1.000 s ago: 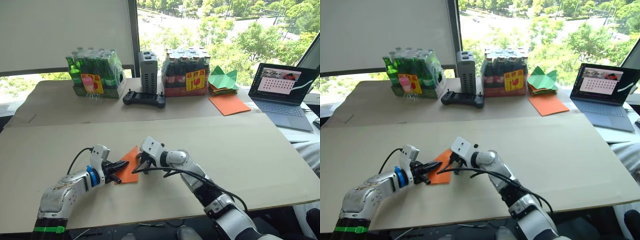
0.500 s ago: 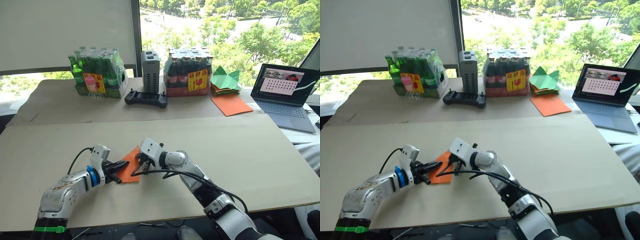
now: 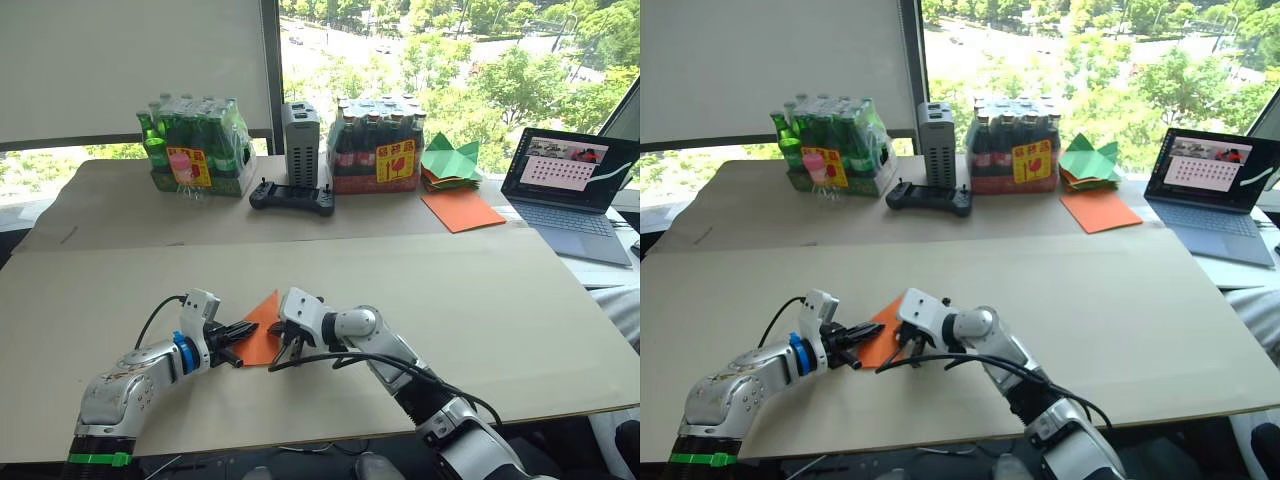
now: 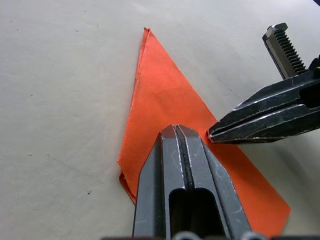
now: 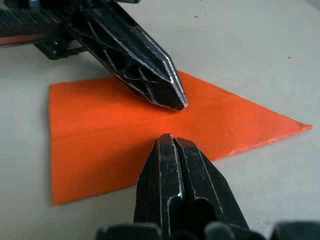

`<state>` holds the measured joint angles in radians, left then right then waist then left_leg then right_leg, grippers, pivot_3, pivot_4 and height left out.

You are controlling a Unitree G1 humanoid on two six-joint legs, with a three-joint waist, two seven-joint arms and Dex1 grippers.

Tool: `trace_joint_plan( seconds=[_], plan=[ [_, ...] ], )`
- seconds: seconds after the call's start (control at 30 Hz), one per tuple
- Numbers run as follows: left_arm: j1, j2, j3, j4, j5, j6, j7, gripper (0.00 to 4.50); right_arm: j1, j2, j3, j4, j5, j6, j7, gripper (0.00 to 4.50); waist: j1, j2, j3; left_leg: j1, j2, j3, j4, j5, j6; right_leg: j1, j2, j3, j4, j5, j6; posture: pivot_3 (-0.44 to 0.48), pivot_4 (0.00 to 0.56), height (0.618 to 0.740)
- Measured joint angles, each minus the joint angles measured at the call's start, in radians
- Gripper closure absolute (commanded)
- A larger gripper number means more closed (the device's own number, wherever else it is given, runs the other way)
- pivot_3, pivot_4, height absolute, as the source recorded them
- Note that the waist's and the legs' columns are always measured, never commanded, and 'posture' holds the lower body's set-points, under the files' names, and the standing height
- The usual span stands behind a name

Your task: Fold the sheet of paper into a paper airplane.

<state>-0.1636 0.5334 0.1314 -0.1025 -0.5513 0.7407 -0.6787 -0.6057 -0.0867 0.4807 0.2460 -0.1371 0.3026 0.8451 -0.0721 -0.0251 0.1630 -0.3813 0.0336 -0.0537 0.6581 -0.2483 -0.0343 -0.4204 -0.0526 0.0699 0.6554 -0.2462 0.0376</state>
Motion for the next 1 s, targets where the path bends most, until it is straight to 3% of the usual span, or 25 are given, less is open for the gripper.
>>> trace_joint_plan(
  seconds=[0.47, 1.0],
  plan=[
    [0.000, 0.001, 0.000, 0.000, 0.000, 0.002, -0.001, 4.49, 0.049, -0.063, 0.047, -0.147, 0.044, 0.105, 0.117, 4.50, 0.002, 0.000, 0.000, 0.000, 0.000, 0.000, 0.000, 0.000, 0.000, 0.000, 0.000, 0.000, 0.000, 0.000, 0.000, 0.000, 0.150, 0.740],
    [-0.003, 0.001, 0.001, 0.000, -0.002, 0.005, 0.000, 4.49, 0.033, -0.015, 0.000, -0.107, 0.121, 0.163, 0.061, 4.50, 0.002, 0.000, 0.000, -0.001, 0.000, 0.000, 0.000, 0.000, 0.000, -0.001, 0.000, 0.000, 0.000, 0.000, 0.000, 0.000, 0.150, 0.740]
  ],
)
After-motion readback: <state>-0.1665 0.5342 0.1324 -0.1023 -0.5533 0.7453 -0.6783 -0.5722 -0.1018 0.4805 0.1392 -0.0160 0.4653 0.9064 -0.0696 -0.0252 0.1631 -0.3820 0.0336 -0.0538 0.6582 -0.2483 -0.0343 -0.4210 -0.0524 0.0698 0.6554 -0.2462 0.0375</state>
